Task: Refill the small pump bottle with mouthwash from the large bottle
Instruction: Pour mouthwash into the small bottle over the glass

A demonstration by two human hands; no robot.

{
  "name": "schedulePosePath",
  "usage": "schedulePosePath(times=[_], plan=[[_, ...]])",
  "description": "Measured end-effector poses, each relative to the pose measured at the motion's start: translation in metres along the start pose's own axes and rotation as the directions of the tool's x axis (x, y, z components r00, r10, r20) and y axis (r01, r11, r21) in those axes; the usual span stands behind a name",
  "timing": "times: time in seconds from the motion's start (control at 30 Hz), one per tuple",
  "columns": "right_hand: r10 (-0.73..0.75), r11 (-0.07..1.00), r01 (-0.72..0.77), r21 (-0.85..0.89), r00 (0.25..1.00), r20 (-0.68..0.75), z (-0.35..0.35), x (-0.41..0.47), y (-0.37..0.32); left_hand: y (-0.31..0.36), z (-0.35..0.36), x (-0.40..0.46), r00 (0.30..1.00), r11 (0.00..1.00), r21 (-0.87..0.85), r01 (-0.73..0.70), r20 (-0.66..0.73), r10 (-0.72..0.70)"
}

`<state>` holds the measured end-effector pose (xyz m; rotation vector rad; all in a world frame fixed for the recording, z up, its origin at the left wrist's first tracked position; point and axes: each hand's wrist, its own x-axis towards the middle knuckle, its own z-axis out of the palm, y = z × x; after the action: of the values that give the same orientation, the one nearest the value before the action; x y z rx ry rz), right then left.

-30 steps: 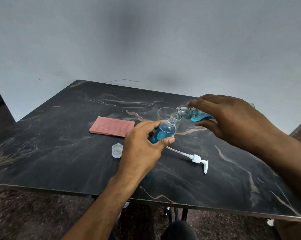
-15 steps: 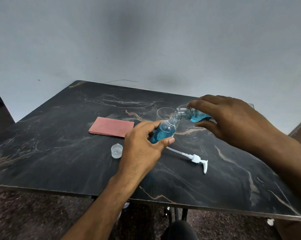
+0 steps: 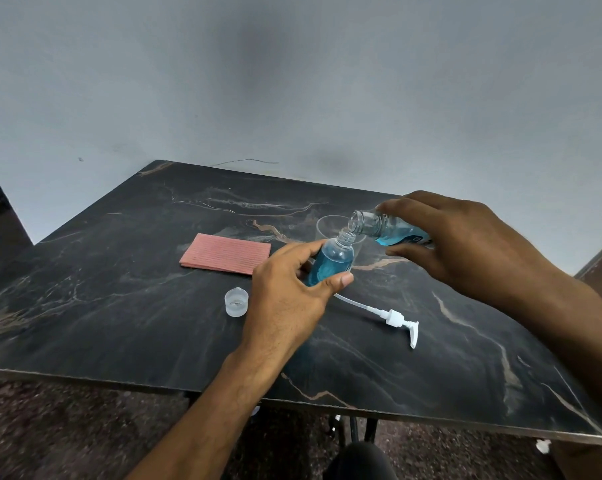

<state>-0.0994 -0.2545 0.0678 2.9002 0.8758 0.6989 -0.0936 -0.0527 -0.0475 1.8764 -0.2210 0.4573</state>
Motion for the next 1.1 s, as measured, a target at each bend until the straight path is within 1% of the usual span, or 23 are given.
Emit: schedulePosePath(times=[0.4,0.67,0.9,1.0,1.1], plan=[[0.055,0.995,-0.053,0.085,0.998,-0.018,0.009,-0.002,-0.002,0.000,0.001,-0.001,0.998,0.992,-0.117,0.053,-0.035,-0.058],[0.063,0.993,-0.062,0.100,0.998,-0.013,0.013,-0.003,-0.003,0.001,0.001,0.001,0.997,0.991,-0.118,0.056,-0.049,-0.062],[0.058,0.990,-0.053,0.130,0.997,-0.041,0.020,-0.002,-0.001,0.000,-0.001,0.001,0.997,0.991,-0.120,0.055,-0.045,-0.061],[0.104,0.982,-0.090,0.166,0.992,-0.077,0.025,-0.003,0.000,-0.002,-0.003,0.001,0.997,0.989,-0.132,0.063,-0.046,-0.070],[0.207,0.955,-0.168,0.245,0.968,-0.142,0.028,-0.006,0.003,-0.003,-0.004,0.001,0.996,0.987,-0.144,0.069,-0.047,-0.077]])
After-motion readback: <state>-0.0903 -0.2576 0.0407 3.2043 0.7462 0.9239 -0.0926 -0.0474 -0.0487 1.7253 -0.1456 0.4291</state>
